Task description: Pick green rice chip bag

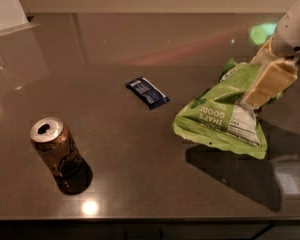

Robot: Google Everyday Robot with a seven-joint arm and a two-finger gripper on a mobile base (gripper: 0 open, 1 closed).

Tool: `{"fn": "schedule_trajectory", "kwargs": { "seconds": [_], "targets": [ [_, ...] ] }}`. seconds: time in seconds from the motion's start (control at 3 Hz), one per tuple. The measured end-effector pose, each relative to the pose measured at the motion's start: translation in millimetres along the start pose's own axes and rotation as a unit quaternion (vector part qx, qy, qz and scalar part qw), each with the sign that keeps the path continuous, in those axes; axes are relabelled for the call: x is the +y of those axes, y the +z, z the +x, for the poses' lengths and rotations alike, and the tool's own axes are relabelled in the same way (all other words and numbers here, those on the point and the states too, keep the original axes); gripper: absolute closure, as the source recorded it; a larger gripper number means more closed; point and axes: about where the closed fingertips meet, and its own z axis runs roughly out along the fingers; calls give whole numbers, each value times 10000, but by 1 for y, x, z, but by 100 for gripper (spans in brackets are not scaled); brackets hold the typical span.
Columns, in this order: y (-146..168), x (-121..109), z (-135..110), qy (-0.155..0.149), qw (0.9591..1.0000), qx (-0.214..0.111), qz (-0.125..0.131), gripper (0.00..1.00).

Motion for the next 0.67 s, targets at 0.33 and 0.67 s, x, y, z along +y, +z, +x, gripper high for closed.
{"fn": "schedule_trajectory", "kwargs": {
  "seconds": [0.33,0.67],
  "targets": [
    [-26,-15,-24,-184,9992,-156,314,100],
    [-26,-15,-24,-184,9992,-161,321,100]
  ]
}}
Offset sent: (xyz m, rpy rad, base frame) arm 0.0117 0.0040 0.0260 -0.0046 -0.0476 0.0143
